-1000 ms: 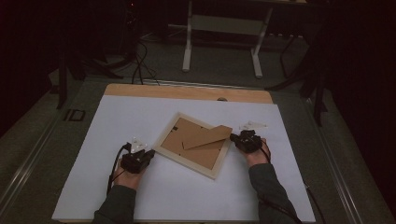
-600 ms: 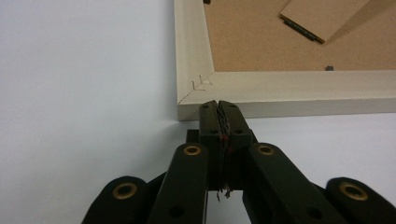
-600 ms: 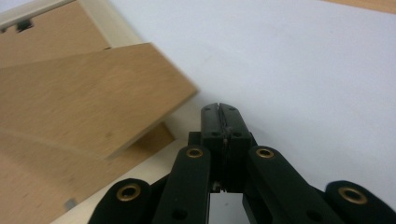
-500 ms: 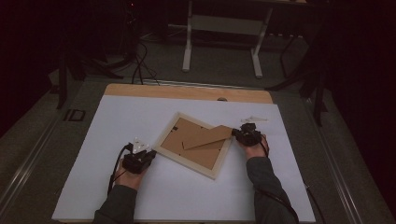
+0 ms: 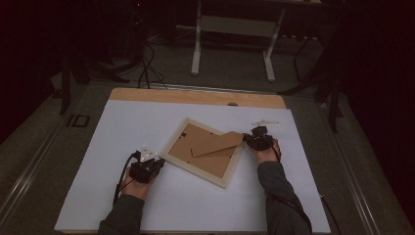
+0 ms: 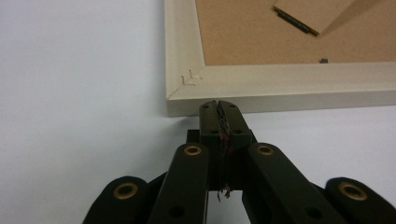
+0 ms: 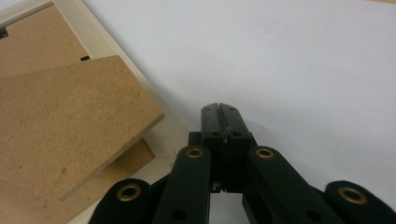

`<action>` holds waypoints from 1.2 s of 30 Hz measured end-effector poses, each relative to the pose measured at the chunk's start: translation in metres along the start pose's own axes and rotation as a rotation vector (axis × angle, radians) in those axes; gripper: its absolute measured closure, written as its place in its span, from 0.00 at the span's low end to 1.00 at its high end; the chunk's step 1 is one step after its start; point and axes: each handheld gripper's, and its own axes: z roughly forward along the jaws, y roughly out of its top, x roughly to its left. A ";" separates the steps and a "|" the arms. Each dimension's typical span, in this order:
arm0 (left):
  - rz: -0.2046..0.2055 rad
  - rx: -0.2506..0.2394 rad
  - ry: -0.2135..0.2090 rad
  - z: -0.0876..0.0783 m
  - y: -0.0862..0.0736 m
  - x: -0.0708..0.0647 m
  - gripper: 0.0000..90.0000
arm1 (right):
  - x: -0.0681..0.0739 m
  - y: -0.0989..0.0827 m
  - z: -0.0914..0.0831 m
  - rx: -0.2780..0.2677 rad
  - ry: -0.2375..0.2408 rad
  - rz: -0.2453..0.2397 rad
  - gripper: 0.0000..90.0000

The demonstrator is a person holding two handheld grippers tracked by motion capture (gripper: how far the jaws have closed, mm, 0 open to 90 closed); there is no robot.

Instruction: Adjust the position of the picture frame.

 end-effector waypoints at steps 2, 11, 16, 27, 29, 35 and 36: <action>0.003 0.004 0.000 0.001 0.000 -0.001 1.00 | 0.000 0.001 0.000 0.001 0.006 0.003 1.00; 0.006 0.005 -0.003 0.003 0.000 -0.004 1.00 | 0.002 0.004 0.000 0.016 0.019 -0.016 1.00; 0.020 0.005 -0.011 0.004 0.001 -0.007 1.00 | 0.000 0.005 0.001 0.024 0.010 -0.024 1.00; 0.030 0.010 -0.018 0.007 0.004 -0.010 1.00 | -0.001 0.006 0.002 0.039 0.031 -0.016 1.00; 0.033 0.011 -0.018 0.008 0.005 -0.010 1.00 | -0.001 0.006 0.002 0.044 0.036 -0.017 1.00; 0.036 0.016 -0.017 0.011 0.008 -0.011 1.00 | -0.002 0.007 0.004 0.075 0.034 -0.029 1.00; 0.038 0.017 -0.015 0.011 0.009 -0.011 1.00 | -0.002 0.007 0.005 0.085 0.034 -0.033 1.00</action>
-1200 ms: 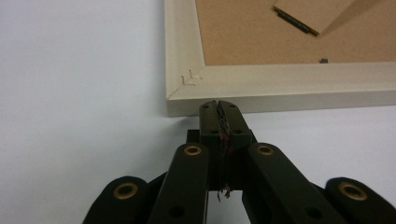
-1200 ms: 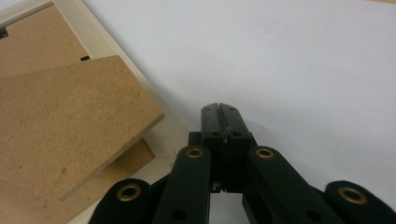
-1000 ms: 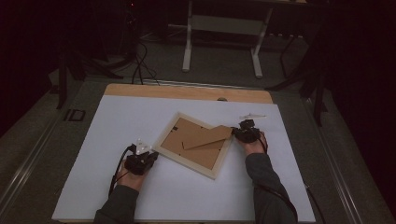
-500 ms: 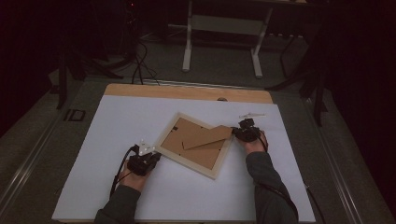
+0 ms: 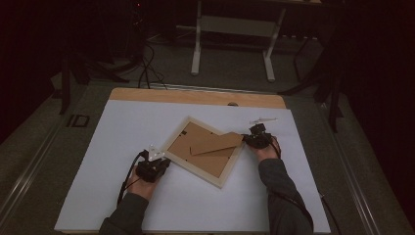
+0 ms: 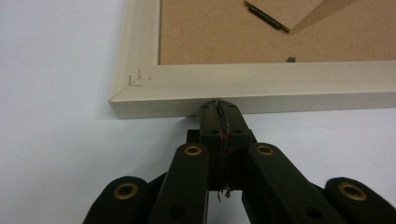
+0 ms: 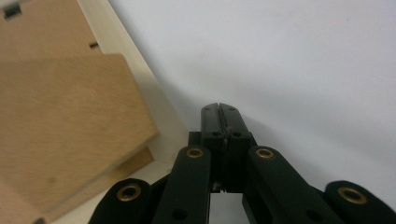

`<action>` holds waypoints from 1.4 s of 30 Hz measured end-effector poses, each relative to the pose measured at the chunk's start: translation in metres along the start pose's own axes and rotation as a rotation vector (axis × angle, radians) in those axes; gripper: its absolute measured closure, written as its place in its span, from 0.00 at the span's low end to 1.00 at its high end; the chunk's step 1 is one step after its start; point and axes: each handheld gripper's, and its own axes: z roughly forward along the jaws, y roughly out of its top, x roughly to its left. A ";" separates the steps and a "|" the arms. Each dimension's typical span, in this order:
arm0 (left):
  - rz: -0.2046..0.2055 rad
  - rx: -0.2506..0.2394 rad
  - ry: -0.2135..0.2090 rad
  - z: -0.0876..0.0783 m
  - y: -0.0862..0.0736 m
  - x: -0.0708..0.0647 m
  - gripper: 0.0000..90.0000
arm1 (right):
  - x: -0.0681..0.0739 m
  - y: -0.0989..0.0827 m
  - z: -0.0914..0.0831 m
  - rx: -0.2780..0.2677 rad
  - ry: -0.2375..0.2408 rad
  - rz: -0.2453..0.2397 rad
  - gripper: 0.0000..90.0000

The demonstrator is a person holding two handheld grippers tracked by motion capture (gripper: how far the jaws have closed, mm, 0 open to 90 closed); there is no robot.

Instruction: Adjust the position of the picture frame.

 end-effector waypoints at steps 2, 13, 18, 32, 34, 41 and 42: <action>0.003 0.000 -0.001 0.000 0.000 -0.001 1.00 | 0.000 -0.001 0.001 0.009 0.000 -0.006 1.00; 0.013 0.003 -0.002 0.003 0.003 -0.002 1.00 | 0.002 -0.010 0.001 0.020 0.016 -0.030 1.00; 0.008 0.000 -0.005 0.004 0.004 -0.001 1.00 | 0.004 -0.014 -0.002 0.018 0.027 -0.052 1.00; 0.013 0.010 0.010 0.009 0.009 -0.001 1.00 | 0.008 -0.025 -0.010 0.000 0.053 -0.085 1.00; 0.012 0.010 0.010 0.010 0.010 0.000 1.00 | 0.009 -0.027 -0.011 -0.004 0.056 -0.090 1.00; 0.010 0.016 0.014 0.014 0.015 0.001 1.00 | 0.015 -0.032 -0.015 -0.005 0.066 -0.114 1.00; 0.007 0.017 0.014 0.015 0.016 0.001 1.00 | 0.016 -0.033 -0.016 -0.007 0.068 -0.119 1.00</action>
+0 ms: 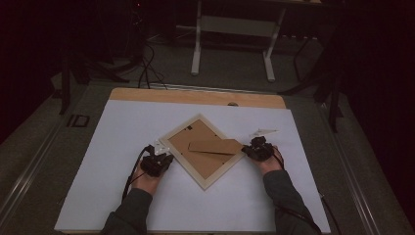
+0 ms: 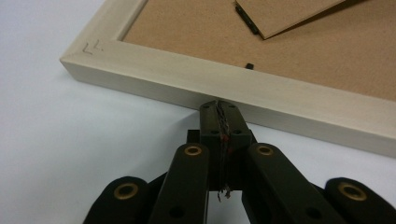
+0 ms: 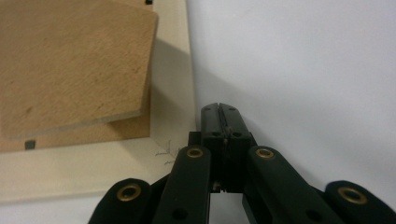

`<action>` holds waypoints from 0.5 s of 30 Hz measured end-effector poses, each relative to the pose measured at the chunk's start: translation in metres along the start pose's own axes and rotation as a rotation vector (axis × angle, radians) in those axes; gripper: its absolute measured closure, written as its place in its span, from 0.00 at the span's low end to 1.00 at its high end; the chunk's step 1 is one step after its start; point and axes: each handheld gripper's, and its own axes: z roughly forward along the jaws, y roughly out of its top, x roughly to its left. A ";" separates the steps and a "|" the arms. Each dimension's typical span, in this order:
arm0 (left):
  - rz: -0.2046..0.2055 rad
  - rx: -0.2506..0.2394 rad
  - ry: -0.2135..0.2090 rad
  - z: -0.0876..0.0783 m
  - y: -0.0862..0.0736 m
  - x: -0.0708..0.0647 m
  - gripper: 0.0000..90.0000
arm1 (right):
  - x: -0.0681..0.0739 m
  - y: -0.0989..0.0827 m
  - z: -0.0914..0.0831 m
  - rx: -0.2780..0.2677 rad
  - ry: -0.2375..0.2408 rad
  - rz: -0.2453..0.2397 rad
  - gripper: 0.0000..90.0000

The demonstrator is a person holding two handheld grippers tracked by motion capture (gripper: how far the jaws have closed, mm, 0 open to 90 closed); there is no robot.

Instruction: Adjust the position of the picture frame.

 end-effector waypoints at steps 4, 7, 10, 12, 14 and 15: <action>0.001 0.004 0.003 0.002 0.003 0.000 1.00 | 0.004 -0.003 -0.002 -0.002 0.006 -0.008 1.00; 0.002 0.009 0.004 0.004 0.005 0.000 1.00 | 0.008 -0.006 -0.004 -0.010 0.014 -0.013 1.00; 0.002 0.012 0.008 0.006 0.007 0.001 1.00 | 0.013 -0.009 -0.006 -0.010 0.023 -0.020 1.00; 0.003 0.015 0.011 0.007 0.009 0.002 1.00 | 0.016 -0.011 -0.007 -0.014 0.030 -0.028 1.00; 0.001 0.016 0.010 0.008 0.010 0.002 1.00 | 0.019 -0.014 -0.009 -0.017 0.037 -0.038 1.00; 0.001 0.017 0.010 0.008 0.010 0.003 1.00 | 0.021 -0.015 -0.010 -0.020 0.041 -0.038 1.00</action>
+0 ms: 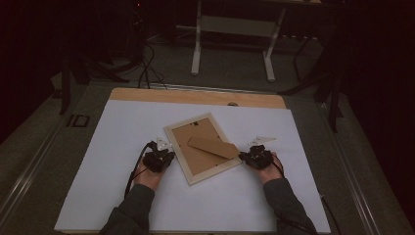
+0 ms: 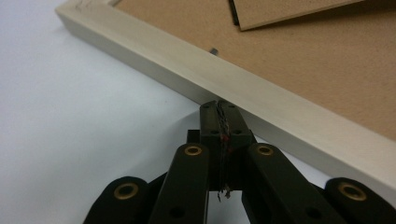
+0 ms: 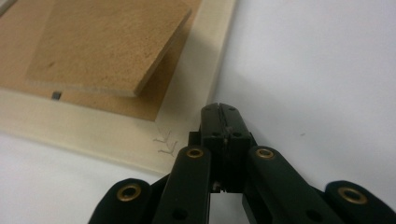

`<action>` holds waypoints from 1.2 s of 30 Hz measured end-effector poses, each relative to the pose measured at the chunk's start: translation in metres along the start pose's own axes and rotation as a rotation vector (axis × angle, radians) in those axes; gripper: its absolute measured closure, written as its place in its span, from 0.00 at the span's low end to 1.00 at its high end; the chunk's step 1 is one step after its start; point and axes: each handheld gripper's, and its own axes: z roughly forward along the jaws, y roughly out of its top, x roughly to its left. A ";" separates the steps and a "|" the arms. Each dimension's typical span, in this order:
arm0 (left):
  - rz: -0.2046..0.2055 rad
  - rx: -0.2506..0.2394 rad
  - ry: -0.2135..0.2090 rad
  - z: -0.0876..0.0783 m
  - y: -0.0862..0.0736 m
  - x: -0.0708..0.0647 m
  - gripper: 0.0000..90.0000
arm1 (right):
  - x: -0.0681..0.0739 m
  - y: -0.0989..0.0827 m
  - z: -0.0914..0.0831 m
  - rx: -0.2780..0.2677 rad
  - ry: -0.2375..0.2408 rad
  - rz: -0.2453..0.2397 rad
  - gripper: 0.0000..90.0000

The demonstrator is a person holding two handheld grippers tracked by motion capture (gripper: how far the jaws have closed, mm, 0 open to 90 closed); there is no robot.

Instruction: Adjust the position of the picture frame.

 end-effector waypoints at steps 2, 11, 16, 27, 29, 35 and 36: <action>0.003 0.006 0.002 0.001 0.001 0.001 1.00 | 0.004 -0.003 -0.002 -0.006 0.010 -0.002 1.00; -0.020 0.013 -0.008 0.004 0.006 0.009 1.00 | 0.025 -0.015 -0.010 -0.010 0.049 -0.036 1.00; -0.034 0.005 -0.012 0.006 0.008 0.015 1.00 | 0.042 -0.022 -0.016 -0.005 0.084 -0.085 1.00; -0.020 0.020 -0.023 0.014 0.020 0.028 1.00 | 0.077 -0.030 -0.019 0.003 0.150 -0.165 1.00; -0.033 0.018 -0.025 0.017 0.022 0.032 1.00 | 0.085 -0.029 -0.017 0.007 0.172 -0.183 1.00; -0.032 0.023 -0.021 0.020 0.025 0.038 1.00 | 0.106 -0.026 -0.012 0.016 0.231 -0.240 1.00; -0.027 0.024 -0.017 0.020 0.025 0.039 1.00 | 0.108 -0.025 -0.011 0.016 0.237 -0.244 1.00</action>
